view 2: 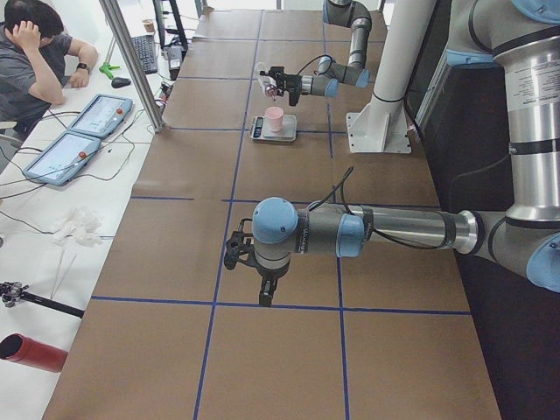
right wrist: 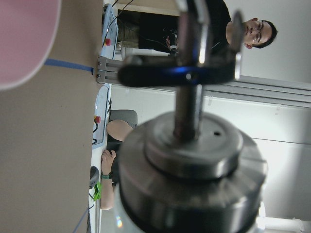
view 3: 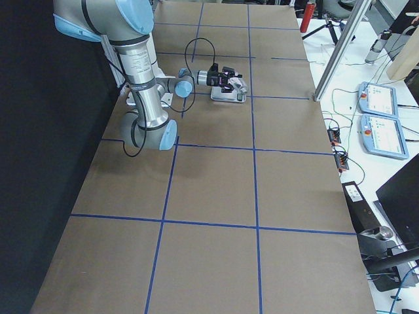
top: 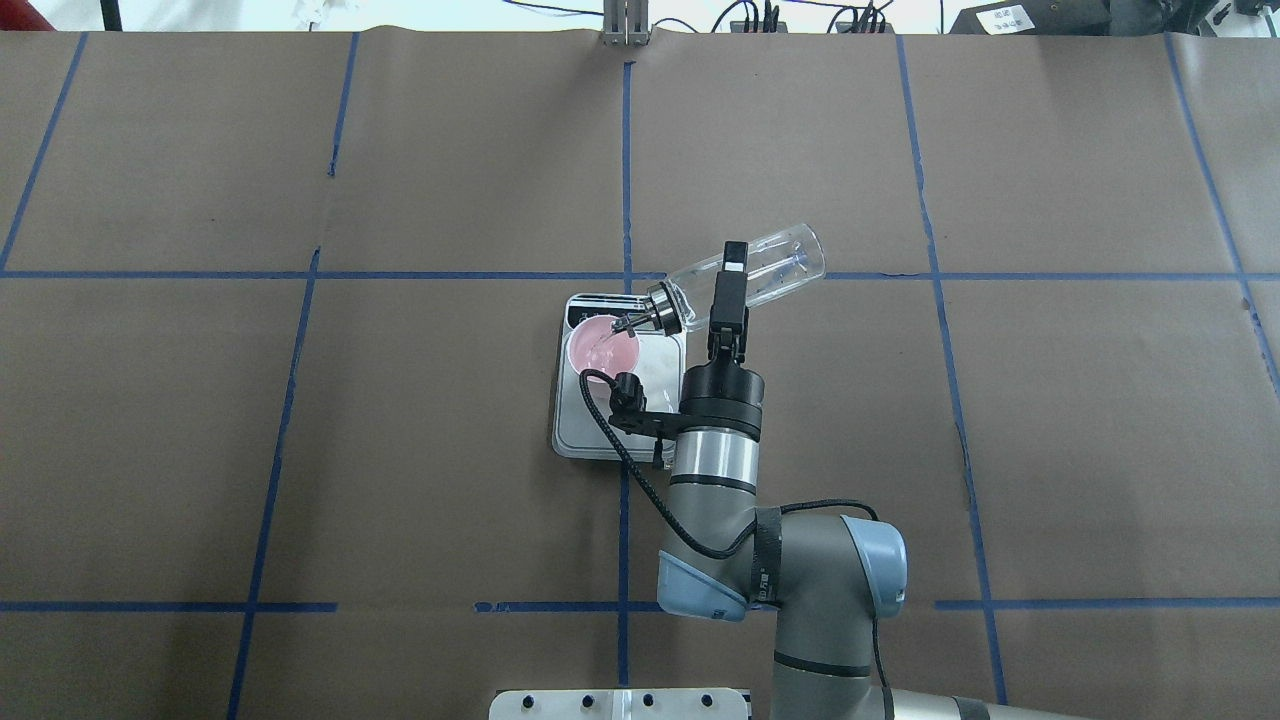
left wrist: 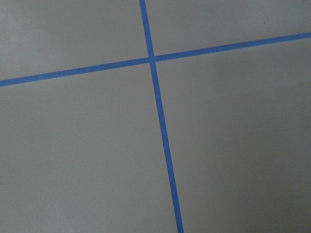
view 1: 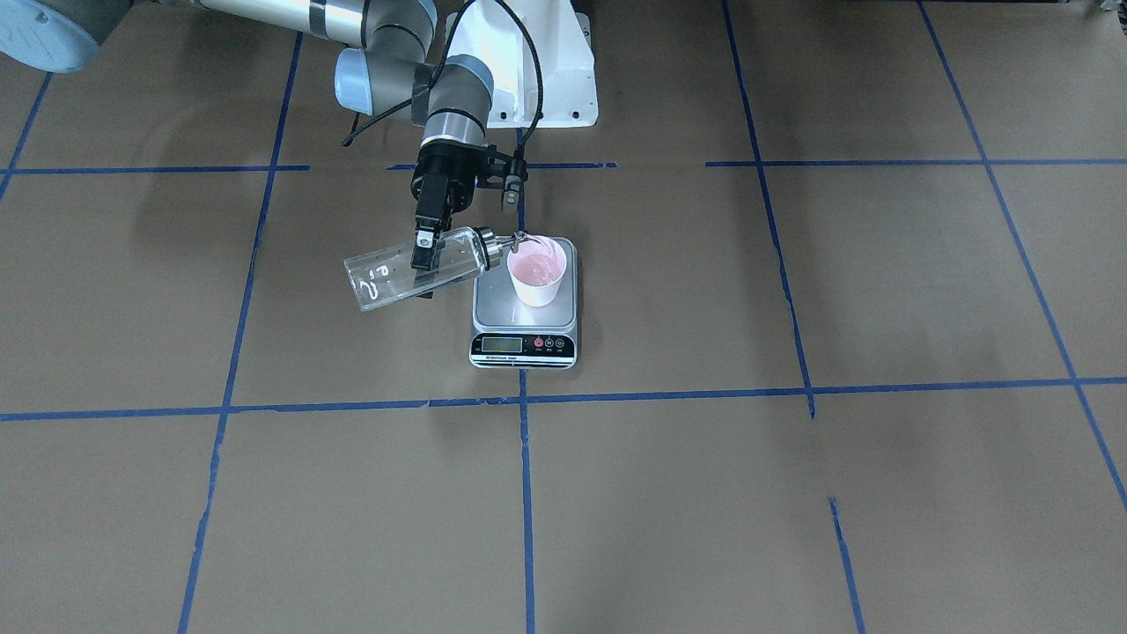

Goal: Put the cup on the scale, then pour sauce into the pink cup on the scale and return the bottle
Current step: 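Turn the bottle upright and move it away from the cup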

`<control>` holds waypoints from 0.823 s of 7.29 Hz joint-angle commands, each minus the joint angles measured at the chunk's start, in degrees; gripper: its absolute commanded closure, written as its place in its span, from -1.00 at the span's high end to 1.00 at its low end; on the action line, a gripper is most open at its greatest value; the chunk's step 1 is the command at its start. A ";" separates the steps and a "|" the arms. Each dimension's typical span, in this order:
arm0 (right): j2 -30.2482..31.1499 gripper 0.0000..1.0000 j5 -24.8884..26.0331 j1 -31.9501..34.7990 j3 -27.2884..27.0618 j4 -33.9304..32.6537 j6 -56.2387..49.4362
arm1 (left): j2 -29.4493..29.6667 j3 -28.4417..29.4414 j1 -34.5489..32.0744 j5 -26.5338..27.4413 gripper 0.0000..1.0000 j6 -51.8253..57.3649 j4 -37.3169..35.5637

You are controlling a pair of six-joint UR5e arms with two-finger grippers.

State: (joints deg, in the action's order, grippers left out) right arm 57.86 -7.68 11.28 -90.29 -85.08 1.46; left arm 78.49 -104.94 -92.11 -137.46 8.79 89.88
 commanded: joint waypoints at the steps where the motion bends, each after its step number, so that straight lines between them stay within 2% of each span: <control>1: -0.03 -1.00 -5.73 0.67 -1.37 8.22 0.47 | 0.00 0.00 0.00 0.00 1.00 0.00 0.03; 2: -0.12 -1.00 -9.16 1.10 -3.99 9.66 1.17 | 0.00 -0.09 0.00 0.00 1.00 0.00 0.03; 4: 0.75 -1.00 -19.16 2.95 -8.83 9.67 14.20 | 0.00 -0.09 0.00 0.00 1.00 0.00 0.12; 6: 3.20 -1.00 -27.35 4.44 -17.33 9.67 19.43 | 0.00 -0.18 0.00 0.00 1.00 0.00 0.12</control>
State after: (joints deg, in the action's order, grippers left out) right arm 59.30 -29.55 14.77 -102.23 -75.46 16.71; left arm 78.49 -105.06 -92.11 -137.46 8.79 89.99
